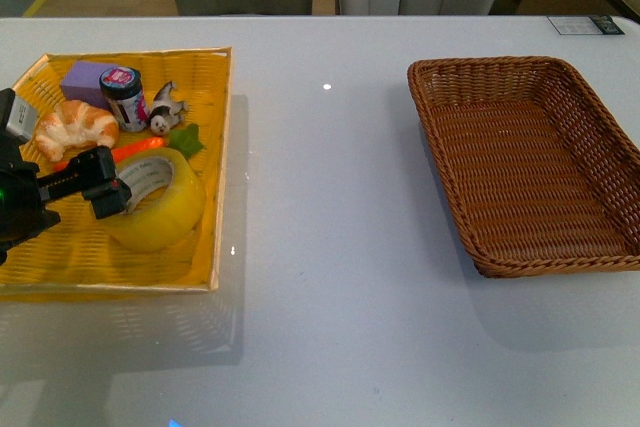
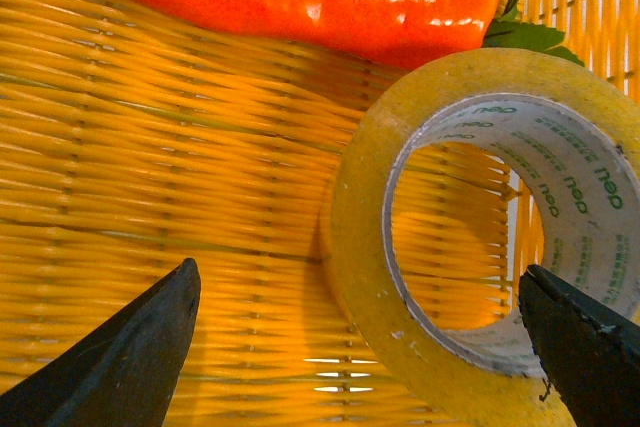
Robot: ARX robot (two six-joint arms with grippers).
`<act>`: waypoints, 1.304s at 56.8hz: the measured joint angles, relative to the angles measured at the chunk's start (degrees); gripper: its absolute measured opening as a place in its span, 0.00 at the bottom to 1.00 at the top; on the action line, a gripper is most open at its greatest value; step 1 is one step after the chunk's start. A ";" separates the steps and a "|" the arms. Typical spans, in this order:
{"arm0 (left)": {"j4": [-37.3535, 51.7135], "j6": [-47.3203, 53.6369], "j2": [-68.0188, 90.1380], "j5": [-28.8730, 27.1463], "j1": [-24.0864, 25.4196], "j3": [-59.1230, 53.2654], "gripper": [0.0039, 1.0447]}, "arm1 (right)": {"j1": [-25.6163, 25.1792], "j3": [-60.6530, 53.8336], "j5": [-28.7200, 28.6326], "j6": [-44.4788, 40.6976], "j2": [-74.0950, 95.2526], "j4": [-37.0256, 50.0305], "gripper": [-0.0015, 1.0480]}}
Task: Move tape to another basket
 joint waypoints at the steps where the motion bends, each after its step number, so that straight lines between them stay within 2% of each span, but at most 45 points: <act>1: -0.13 0.02 0.15 -0.07 0.00 0.15 0.92 | 0.00 0.00 0.00 0.00 0.00 0.00 0.91; 9: -1.73 -0.04 1.68 -0.87 -0.31 2.03 0.90 | 0.00 0.00 0.00 0.00 0.00 0.00 0.91; 26: -3.69 -0.52 3.48 -1.73 -1.22 4.31 0.44 | 0.00 0.00 0.00 0.02 0.00 0.02 0.91; 38: -4.81 -1.97 3.76 -2.58 -1.33 5.18 0.16 | 0.00 0.02 0.00 0.00 0.00 0.00 0.91; 51: -3.23 -5.99 0.90 -2.32 0.07 1.90 0.15 | 0.00 0.00 0.00 0.00 0.00 0.00 0.91; 62: -2.34 -8.85 -9.62 -0.92 1.79 -3.50 0.15 | 0.00 0.02 0.00 0.00 0.00 0.00 0.91; 74: -6.36 -10.05 -21.92 -1.14 -0.35 -3.28 0.15 | 0.00 0.00 0.00 0.00 0.00 0.00 0.91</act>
